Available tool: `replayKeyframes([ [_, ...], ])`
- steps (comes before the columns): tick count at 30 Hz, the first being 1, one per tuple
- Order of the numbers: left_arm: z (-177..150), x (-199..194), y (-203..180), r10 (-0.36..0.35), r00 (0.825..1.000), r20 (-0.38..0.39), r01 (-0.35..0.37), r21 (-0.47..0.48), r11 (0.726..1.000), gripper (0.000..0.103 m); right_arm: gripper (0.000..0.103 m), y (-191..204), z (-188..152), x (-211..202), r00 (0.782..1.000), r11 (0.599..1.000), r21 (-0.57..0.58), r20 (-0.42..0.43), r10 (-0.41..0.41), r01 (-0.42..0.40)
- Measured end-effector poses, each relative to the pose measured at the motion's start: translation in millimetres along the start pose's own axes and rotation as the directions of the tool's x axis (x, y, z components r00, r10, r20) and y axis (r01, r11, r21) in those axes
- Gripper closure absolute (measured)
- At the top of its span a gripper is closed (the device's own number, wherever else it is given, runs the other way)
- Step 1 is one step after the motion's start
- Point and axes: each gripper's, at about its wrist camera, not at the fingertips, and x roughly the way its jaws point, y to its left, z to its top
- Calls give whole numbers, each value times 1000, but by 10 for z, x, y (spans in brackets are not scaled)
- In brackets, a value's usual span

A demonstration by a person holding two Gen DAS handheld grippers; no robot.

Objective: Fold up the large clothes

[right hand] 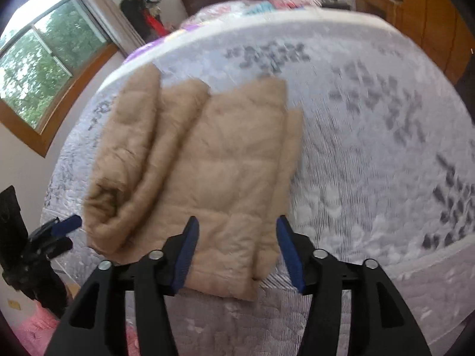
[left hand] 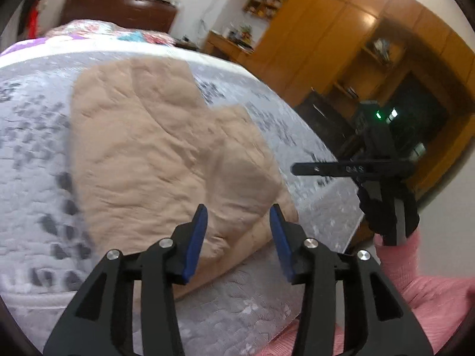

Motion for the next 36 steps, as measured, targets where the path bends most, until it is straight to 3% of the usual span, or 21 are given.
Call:
replayKeyframes([
  [3,162,-119,203,179,984,6,-178,-58,982,59,37,223,198,-58,999,999,-33,5,33,-33],
  [6,319,-72,498,372,927,-47,-374,-116,920,60,34,407,346,-3,996,995,-57,-16,85,-86],
  [9,417,12,715,407,909,-83,-416,-153,897,61,24,614,548,147,994,992,-78,-46,100,-104],
  [12,473,99,818,457,884,-94,-467,-149,872,61,24,724,665,314,984,988,-45,-108,140,-146],
  [20,483,211,976,456,882,-116,-470,-152,870,60,24,783,785,951,948,985,35,-267,174,-171],
  [22,481,218,1026,444,888,-119,-458,-165,873,59,33,830,779,1055,945,986,23,-282,167,-167],
  [23,472,215,1042,442,889,-118,-456,-170,873,59,39,846,776,1095,947,987,14,-282,155,-158],
  [25,460,202,1055,441,890,-117,-456,-175,873,61,62,888,767,1133,949,987,-8,-279,151,-159],
  [28,448,151,1082,433,894,-115,-447,-195,873,61,74,974,745,1031,959,984,-59,-240,150,-168],
  [36,538,-40,895,417,908,-40,-417,-184,890,61,79,1047,722,406,978,971,-148,-119,171,-188],
])
